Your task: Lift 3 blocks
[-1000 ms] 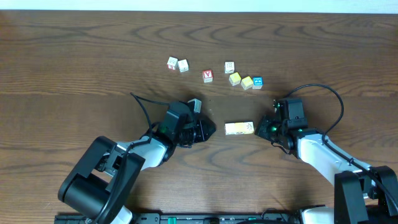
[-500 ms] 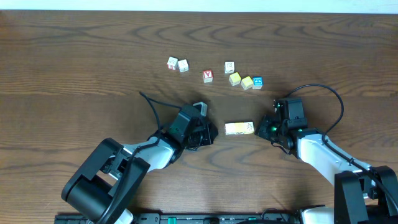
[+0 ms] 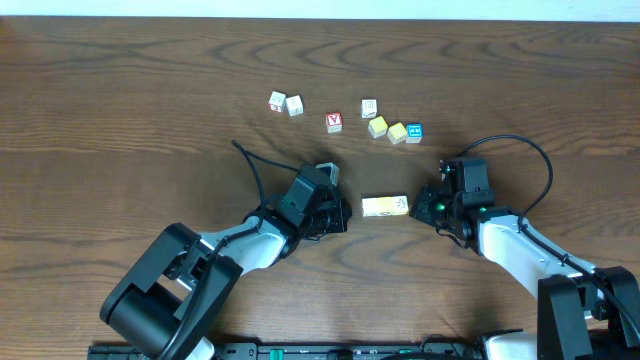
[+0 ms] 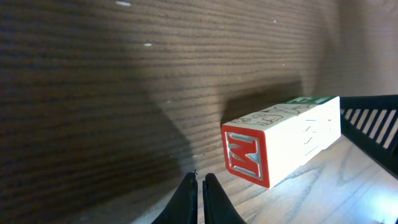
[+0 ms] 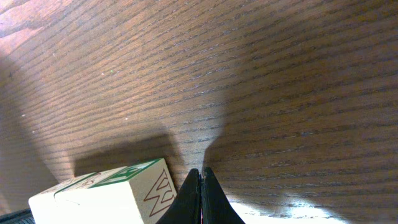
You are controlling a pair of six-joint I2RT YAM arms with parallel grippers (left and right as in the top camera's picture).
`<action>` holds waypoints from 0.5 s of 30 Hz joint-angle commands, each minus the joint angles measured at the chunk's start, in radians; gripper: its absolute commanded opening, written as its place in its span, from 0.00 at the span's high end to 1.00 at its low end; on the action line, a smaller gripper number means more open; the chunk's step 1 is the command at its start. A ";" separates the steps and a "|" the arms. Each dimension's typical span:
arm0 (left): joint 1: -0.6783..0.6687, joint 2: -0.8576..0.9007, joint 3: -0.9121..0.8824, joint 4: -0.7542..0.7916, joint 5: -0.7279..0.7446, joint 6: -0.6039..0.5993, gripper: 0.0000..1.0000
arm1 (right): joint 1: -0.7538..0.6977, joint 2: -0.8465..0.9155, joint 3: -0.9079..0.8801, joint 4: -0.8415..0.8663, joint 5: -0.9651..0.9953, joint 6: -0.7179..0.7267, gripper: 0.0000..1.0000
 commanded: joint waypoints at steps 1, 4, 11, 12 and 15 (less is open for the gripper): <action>-0.002 -0.038 0.038 -0.021 -0.047 0.058 0.93 | -0.002 0.002 -0.005 0.002 -0.002 -0.008 0.99; -0.002 -0.039 0.039 -0.016 -0.056 0.059 0.93 | -0.002 0.002 -0.005 0.003 -0.002 -0.008 0.99; -0.017 -0.037 0.038 -0.023 -0.056 0.041 0.93 | -0.002 0.002 -0.004 0.002 -0.010 -0.008 0.99; -0.018 -0.037 0.038 -0.023 -0.057 0.041 0.93 | -0.002 0.002 -0.005 0.003 -0.013 -0.008 0.99; -0.026 -0.033 0.038 -0.021 -0.065 0.042 0.93 | 0.002 0.002 -0.005 0.003 -0.021 -0.008 0.99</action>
